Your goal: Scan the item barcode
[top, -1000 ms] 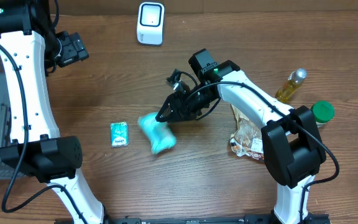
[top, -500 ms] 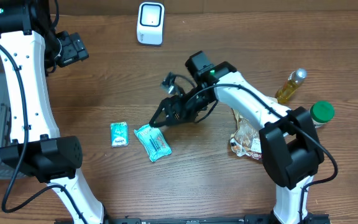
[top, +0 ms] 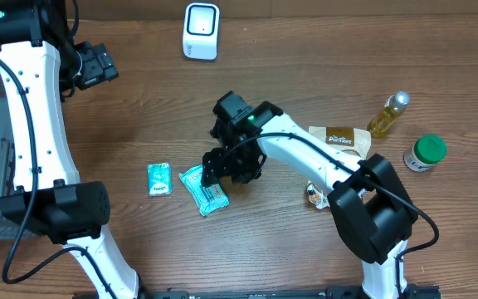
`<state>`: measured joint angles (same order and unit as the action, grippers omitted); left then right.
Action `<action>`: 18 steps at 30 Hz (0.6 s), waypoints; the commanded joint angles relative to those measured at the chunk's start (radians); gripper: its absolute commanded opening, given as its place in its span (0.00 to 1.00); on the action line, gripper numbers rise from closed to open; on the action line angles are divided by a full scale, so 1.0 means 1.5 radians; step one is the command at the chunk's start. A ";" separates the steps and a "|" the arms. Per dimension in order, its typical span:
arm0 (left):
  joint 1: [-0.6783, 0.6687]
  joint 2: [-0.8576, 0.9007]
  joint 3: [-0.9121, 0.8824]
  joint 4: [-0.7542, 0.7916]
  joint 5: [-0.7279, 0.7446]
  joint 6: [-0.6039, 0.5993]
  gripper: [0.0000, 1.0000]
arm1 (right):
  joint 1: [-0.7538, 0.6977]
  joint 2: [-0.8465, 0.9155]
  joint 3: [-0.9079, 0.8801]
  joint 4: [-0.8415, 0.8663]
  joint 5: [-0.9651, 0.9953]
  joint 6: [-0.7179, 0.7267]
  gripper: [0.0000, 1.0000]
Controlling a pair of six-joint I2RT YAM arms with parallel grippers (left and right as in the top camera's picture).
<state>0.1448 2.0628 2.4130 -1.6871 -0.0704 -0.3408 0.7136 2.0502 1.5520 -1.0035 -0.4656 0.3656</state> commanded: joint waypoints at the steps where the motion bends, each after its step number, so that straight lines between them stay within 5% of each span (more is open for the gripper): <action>1: -0.001 -0.015 -0.003 -0.002 0.006 0.003 1.00 | 0.023 -0.027 0.012 -0.004 0.055 0.041 0.77; 7: 0.000 -0.015 -0.003 -0.002 0.006 0.003 1.00 | 0.055 -0.027 0.012 -0.007 0.117 0.070 0.75; 13: -0.001 -0.015 -0.003 -0.002 0.006 0.003 0.99 | 0.070 -0.026 0.012 -0.009 0.178 0.113 0.59; 18: -0.001 -0.015 -0.003 -0.002 0.006 0.003 1.00 | 0.070 -0.026 0.012 -0.014 0.169 0.113 0.58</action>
<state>0.1448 2.0628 2.4130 -1.6871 -0.0704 -0.3408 0.8150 2.0502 1.5520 -1.0222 -0.2314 0.5175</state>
